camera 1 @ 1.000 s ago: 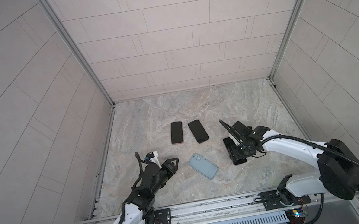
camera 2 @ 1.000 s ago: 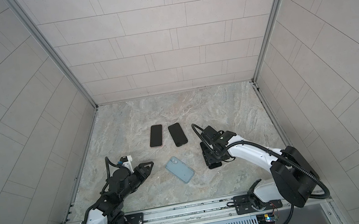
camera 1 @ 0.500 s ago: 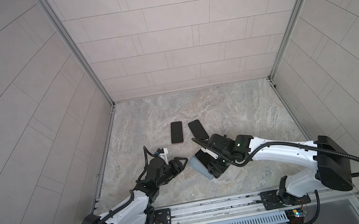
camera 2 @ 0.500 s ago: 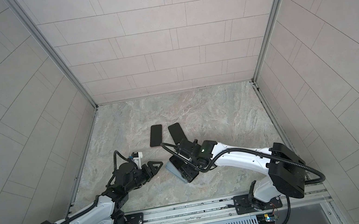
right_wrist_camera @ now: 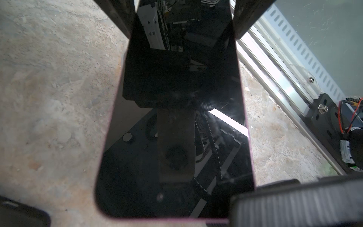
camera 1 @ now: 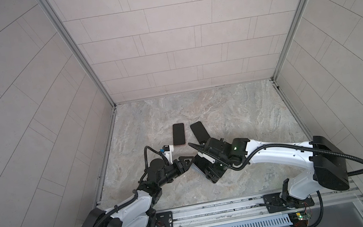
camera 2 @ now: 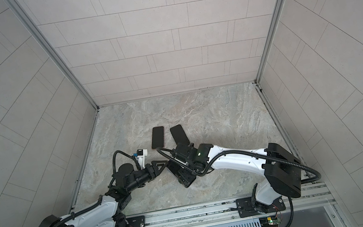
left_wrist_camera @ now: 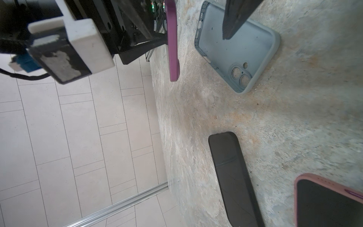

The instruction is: Put the phone into the phone case

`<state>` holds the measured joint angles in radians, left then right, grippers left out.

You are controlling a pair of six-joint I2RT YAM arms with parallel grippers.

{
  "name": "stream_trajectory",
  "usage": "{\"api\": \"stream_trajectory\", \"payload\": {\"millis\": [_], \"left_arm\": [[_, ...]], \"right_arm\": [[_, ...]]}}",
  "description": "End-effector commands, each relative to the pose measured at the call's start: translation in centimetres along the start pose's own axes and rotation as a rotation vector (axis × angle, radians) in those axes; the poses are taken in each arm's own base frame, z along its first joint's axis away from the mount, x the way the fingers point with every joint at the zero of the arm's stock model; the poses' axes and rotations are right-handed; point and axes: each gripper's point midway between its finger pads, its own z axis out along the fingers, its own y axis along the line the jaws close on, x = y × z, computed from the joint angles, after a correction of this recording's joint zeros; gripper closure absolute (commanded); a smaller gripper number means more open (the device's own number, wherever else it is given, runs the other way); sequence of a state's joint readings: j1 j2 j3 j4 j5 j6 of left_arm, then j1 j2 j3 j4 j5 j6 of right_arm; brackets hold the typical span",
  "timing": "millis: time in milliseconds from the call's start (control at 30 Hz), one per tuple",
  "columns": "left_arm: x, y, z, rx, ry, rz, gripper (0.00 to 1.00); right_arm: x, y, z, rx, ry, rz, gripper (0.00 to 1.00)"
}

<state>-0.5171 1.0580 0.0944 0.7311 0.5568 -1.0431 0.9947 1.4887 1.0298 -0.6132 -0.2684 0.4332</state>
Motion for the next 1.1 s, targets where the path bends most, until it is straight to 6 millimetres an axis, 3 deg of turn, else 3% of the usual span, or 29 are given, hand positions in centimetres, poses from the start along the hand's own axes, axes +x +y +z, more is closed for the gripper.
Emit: {"api": "stream_trajectory", "payload": {"millis": [0,467,800,933,1033,1067], "left_arm": [[-0.5,-1.4,0.2,0.051,0.000,0.021,0.37],[-0.2,-1.6,0.6,0.067,0.021,0.022,0.39],[-0.1,-1.8,0.8,0.082,0.027,0.023,0.51],[0.0,-2.1,0.8,0.094,0.033,0.025,0.69],[0.5,-4.4,0.9,0.184,0.056,0.039,0.99],[0.9,-5.3,1.1,0.214,0.077,0.037,1.00]], "right_arm": [[-1.4,1.1,-1.0,-0.025,-0.047,-0.007,0.78],[-2.5,2.5,-0.7,-0.050,-0.032,-0.046,0.80],[-2.4,1.9,-0.5,0.021,-0.021,-0.076,0.80],[-2.4,1.4,-0.6,0.057,-0.021,-0.085,0.79],[-2.7,1.3,-1.3,0.072,-0.044,-0.086,0.77],[-2.9,1.3,-1.9,0.076,-0.060,-0.087,0.75]]}}
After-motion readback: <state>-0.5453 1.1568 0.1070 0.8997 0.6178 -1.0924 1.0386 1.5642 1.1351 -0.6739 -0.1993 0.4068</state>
